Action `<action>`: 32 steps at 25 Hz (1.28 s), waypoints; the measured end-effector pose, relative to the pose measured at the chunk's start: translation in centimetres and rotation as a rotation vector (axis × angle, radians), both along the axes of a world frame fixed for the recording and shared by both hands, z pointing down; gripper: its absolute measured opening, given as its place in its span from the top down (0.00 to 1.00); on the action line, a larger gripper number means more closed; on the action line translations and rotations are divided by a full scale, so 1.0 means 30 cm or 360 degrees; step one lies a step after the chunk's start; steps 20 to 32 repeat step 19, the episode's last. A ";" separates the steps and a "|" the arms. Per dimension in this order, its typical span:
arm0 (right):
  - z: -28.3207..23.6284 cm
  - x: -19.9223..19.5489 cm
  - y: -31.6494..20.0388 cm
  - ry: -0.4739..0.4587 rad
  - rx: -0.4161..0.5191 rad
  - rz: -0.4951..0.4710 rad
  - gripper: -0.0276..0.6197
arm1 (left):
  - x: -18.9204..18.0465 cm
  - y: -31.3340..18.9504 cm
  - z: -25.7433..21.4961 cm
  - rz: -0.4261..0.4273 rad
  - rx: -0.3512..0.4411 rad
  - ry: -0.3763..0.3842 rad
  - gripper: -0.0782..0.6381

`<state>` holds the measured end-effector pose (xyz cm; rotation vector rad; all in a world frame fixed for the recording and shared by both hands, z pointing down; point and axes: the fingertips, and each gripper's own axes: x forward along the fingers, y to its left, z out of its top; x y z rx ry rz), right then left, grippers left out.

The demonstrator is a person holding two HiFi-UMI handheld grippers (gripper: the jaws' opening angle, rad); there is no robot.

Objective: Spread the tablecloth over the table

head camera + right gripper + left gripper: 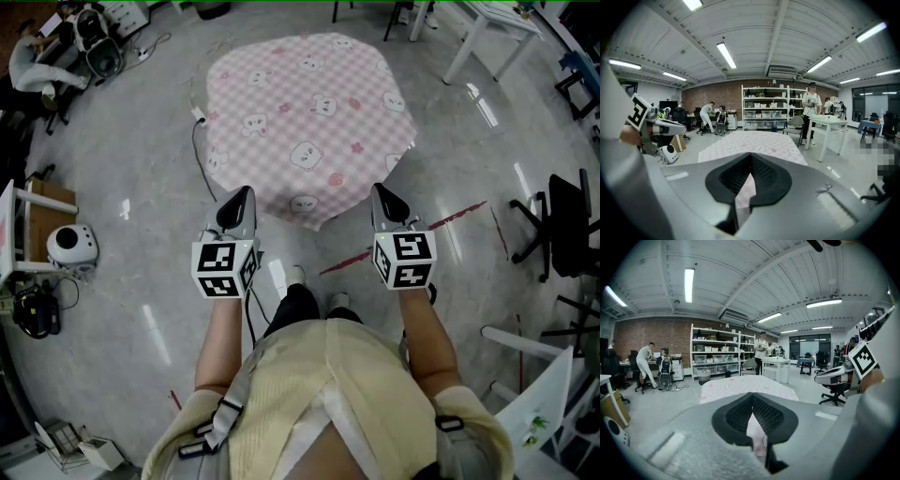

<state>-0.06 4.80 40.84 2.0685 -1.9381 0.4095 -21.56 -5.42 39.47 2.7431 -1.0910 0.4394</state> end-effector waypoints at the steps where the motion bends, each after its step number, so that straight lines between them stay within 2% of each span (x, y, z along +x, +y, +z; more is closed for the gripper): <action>1: -0.002 -0.001 -0.002 0.0000 0.0001 0.0004 0.95 | 0.002 -0.003 -0.001 0.0006 -0.0002 0.0003 0.89; 13: -0.009 0.011 -0.003 0.0022 0.0025 0.0041 0.95 | 0.055 -0.010 0.024 0.0079 -0.0020 -0.0001 0.89; 32: -0.011 0.007 -0.011 0.0021 0.0034 0.0043 0.95 | 0.066 -0.014 0.029 0.0096 -0.0028 0.0003 0.89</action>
